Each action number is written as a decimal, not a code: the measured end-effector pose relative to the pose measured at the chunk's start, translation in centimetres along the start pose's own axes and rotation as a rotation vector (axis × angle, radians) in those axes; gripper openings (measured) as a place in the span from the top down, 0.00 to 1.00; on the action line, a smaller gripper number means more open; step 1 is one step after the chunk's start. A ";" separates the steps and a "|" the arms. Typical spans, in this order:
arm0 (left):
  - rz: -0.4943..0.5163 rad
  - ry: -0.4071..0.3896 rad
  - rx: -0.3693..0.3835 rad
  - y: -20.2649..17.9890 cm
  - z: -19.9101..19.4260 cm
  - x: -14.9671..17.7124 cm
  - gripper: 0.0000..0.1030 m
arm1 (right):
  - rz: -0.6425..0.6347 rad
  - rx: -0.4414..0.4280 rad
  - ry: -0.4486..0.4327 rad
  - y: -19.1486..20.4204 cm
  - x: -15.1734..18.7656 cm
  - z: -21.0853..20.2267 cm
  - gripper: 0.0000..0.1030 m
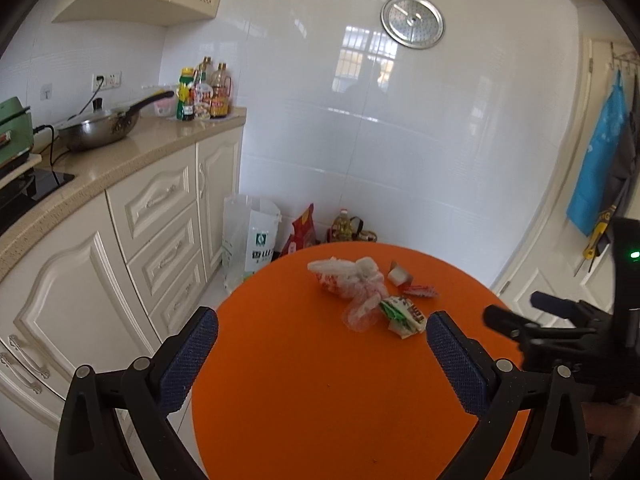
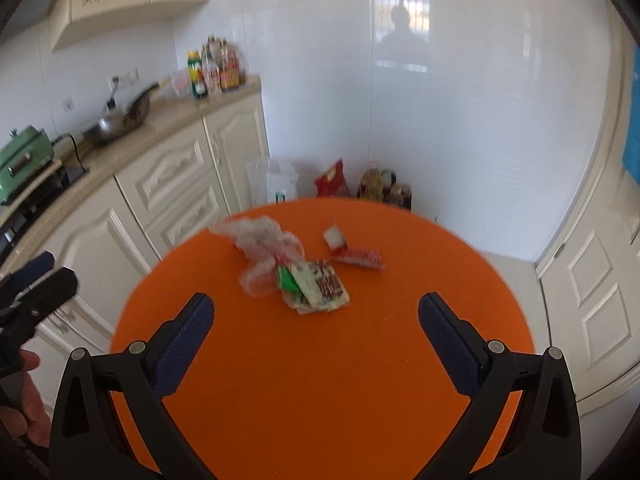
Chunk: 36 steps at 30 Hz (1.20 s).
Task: Collect trash
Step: 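Grasp the white-green printed bag with the right tool while the left tool grasps the clear plastic bag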
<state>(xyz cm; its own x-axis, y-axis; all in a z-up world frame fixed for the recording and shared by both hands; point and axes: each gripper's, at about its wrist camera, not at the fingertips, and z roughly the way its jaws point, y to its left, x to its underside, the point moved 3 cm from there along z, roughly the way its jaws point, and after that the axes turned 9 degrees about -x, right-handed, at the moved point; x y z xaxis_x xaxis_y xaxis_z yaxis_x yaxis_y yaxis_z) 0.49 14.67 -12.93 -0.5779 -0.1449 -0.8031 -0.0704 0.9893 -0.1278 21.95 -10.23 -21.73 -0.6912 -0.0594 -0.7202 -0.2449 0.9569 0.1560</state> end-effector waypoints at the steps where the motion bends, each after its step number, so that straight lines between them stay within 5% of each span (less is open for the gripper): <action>1: 0.003 0.014 0.000 -0.2 1.1 -0.4 0.01 | 0.003 -0.004 0.026 -0.4 0.3 1.5 0.00; 18: 0.034 0.189 -0.054 -5.7 18.6 -5.8 0.01 | -0.050 -0.050 0.257 -4.0 1.3 17.9 0.04; 21: 0.045 0.199 -0.057 -6.8 20.6 -6.4 0.01 | -0.103 -0.076 0.244 -3.4 1.2 18.7 0.12; 23: 0.057 0.207 -0.057 -7.7 22.0 -6.8 0.01 | -0.116 -0.094 0.231 -3.4 1.2 18.7 0.29; 36: 0.151 0.201 -0.012 -12.2 28.3 -7.5 0.01 | 0.020 -0.164 0.183 -6.2 1.2 16.0 0.33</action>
<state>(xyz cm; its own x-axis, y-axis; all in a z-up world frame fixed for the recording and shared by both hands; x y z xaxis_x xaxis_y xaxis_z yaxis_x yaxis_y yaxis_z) 28.71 3.21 -21.81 -0.7325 0.0100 -0.6807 0.0200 0.9998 -0.0068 33.49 -11.70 -34.38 -0.8050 -0.1056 -0.5838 -0.3268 0.9002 0.2878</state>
